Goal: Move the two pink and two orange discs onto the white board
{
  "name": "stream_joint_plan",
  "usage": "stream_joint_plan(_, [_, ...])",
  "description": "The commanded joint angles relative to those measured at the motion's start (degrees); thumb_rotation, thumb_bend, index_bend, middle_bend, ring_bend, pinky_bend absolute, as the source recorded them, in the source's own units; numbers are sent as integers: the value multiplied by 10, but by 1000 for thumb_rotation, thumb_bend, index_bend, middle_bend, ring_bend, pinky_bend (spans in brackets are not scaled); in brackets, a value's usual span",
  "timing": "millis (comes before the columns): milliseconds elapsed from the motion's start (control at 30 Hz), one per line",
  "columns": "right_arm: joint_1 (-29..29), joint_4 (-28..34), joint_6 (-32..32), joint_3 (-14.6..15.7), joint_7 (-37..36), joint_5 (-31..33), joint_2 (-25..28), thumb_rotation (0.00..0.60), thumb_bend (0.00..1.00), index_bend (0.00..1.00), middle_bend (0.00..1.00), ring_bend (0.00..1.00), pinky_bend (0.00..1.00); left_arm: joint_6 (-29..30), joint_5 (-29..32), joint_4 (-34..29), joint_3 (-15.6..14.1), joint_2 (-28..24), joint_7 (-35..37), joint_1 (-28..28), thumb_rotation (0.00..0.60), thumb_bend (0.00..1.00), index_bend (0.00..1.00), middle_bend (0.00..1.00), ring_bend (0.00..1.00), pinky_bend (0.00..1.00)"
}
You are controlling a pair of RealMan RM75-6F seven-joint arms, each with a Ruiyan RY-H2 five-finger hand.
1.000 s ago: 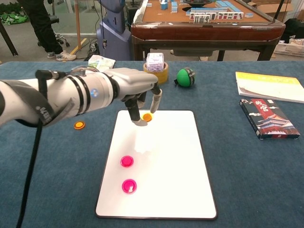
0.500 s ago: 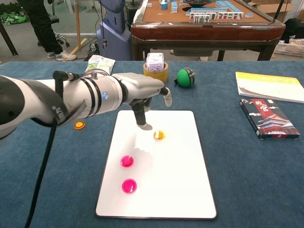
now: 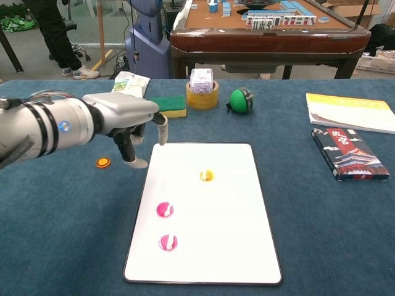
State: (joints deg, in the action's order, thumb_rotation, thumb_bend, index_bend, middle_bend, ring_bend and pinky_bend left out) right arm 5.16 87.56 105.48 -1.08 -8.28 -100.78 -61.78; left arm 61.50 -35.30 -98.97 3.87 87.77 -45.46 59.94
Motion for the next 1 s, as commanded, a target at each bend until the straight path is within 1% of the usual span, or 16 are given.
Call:
stream_joint_plan(33, [-3,4,-7,0,8,0,-1,600,0,262,313,343,627,3,-13,-2,-10,-10,15,-14,600,274,451,1000,1000,1000])
stream_joint_plan(267, [-9,14,-24,2,27,1,-1,600,0,263,313,344,627,-7,-21,27,-17,-17,48,-40,600,274,458,1000,1000,1000])
stream_joint_plan(500, [-13,18,-32,2,34,3,-1,600,0,263,313,343,627,-21,-22,65,-23,-13,63,-57,600,274,459,1000,1000,1000])
stream_joint_plan(1000, [-16,22,-40,2,39,6,0,600,0,262,313,343,627,-37,-17,111,-18,0,68,-77,600,274,461,1000,1000,1000])
